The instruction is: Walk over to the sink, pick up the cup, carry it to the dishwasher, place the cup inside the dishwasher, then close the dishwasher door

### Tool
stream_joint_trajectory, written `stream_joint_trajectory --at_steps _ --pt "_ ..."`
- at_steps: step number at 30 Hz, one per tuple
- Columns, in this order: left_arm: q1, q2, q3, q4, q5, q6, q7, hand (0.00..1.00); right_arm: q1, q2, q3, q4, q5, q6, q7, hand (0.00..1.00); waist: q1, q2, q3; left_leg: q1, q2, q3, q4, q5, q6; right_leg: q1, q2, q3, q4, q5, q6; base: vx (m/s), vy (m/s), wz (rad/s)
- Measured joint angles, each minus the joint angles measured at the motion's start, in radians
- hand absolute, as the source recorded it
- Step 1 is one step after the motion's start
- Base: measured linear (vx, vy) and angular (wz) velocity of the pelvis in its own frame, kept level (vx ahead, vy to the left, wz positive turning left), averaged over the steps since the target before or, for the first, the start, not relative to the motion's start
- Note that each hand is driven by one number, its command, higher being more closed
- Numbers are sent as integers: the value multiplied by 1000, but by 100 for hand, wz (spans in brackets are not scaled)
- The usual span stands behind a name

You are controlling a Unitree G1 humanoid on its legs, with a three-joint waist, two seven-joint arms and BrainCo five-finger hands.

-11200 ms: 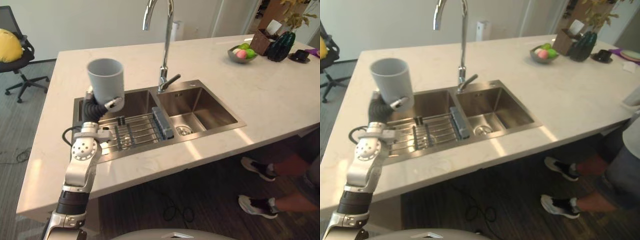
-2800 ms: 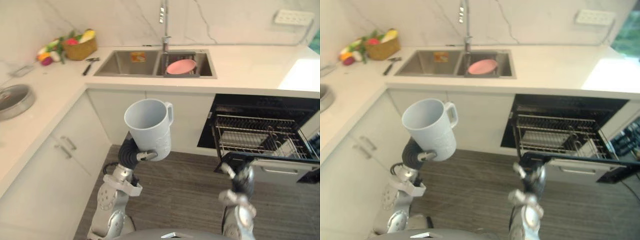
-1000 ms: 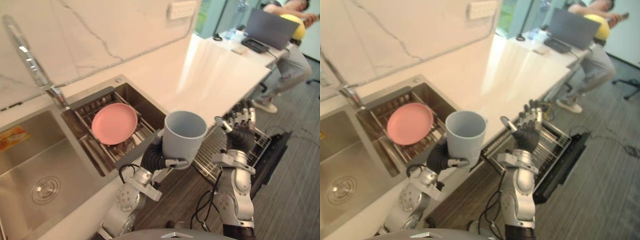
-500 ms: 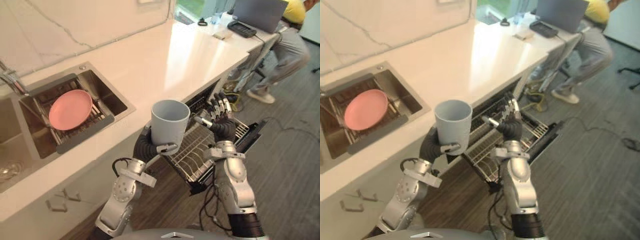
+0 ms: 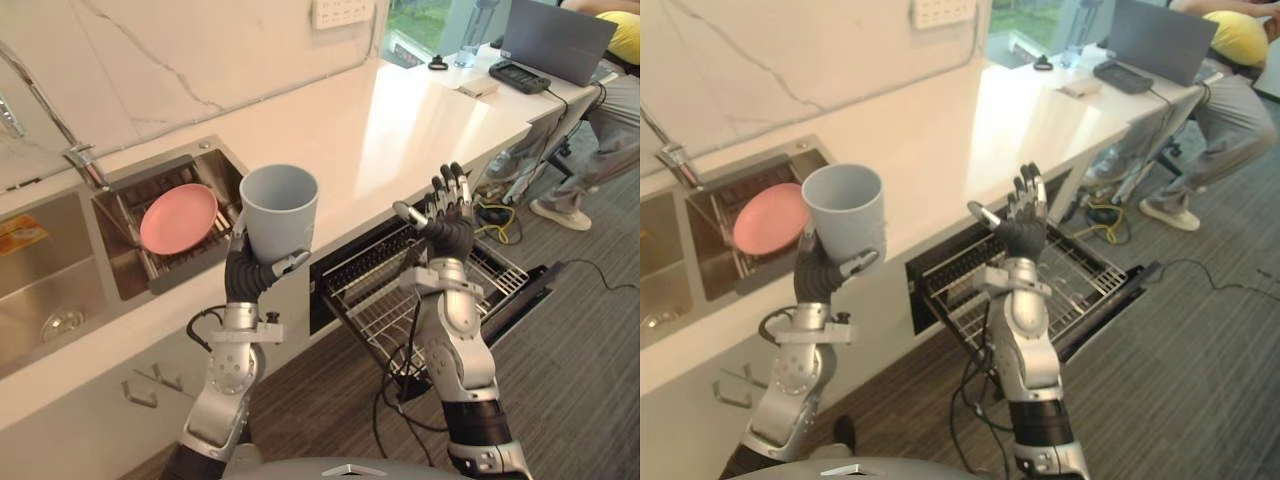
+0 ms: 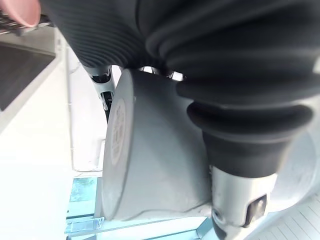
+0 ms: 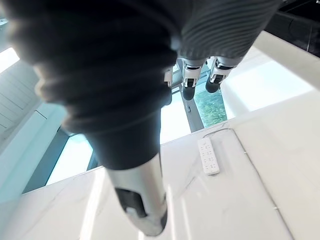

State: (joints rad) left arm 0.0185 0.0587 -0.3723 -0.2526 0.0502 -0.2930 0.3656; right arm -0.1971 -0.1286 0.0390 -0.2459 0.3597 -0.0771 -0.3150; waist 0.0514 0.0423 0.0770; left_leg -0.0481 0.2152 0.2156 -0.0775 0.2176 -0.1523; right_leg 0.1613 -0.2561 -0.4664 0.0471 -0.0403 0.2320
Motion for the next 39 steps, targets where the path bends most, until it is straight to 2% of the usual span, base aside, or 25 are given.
stream_joint_trajectory --at_steps 2,7,13,15,17,18,19,20,23,27,33,39 --pt "-32 -1 -3 4 73 0 31 100 -53 3 31 26 12 -26 -1 0 -1 3 -2 0 -3 -11 -1 4 3 7 0 -11 -1 0 0 -19 -7 12" --pt "-158 -10 -52 99 268 0 99 100 -263 36 143 212 28 -49 -4 0 17 22 -14 -6 -7 -17 -2 14 8 9 0 -15 -11 12 3 -12 -3 3" --pt "-270 -38 -85 186 359 10 178 100 -417 60 159 432 32 -119 -38 0 41 23 -15 -32 -15 -38 -4 33 16 8 0 -38 -25 27 4 -11 -13 11" --pt "-300 -41 -85 191 366 24 216 100 -445 61 165 429 31 -122 -64 0 48 23 -15 -37 -15 -40 -4 38 16 5 0 -39 -25 30 3 -9 -3 3" --pt "-322 -41 -85 191 366 59 247 100 -458 61 189 418 30 -111 -103 0 51 27 -25 -39 -14 -37 -4 39 17 0 0 -35 -27 33 2 -14 6 -5" --pt "-327 -40 -82 192 367 91 268 100 -458 63 218 411 29 -93 -114 0 51 29 -33 -39 -13 -28 -4 39 17 -5 0 -26 -32 39 1 -22 14 -17" --pt "-330 -40 -80 193 367 102 277 100 -458 63 235 407 29 -83 -118 0 51 31 -35 -39 -12 -22 -4 39 17 -11 0 -17 -35 44 1 -51 18 -28" --pt "-335 -40 -81 193 367 118 286 100 -452 62 265 387 28 -52 -124 0 49 36 -38 -42 -10 -15 -9 39 17 -21 0 -5 -44 49 -4 -56 22 -26" --pt "-339 -27 -90 195 365 133 310 100 -444 66 272 367 27 0 -134 0 33 41 -41 -46 -11 7 -9 39 17 -31 1 16 -74 76 -8 -60 32 -22" --pt "-336 -18 -110 199 340 131 331 100 -412 65 271 323 -7 18 -151 0 24 42 -42 -45 -10 12 -9 39 16 -34 1 22 -80 87 -9 -43 14 -7" --pt "-299 -17 -110 218 321 93 370 100 -370 81 279 304 -84 37 -159 0 21 43 -43 -44 -10 30 -9 38 16 -41 0 37 -96 105 -11 -22 10 -8" --pt "-295 -20 -26 281 304 87 397 100 -290 81 316 304 -94 37 -188 0 3 42 -57 -43 -10 29 -9 38 16 -41 0 39 -96 105 -11 -1 0 -1"
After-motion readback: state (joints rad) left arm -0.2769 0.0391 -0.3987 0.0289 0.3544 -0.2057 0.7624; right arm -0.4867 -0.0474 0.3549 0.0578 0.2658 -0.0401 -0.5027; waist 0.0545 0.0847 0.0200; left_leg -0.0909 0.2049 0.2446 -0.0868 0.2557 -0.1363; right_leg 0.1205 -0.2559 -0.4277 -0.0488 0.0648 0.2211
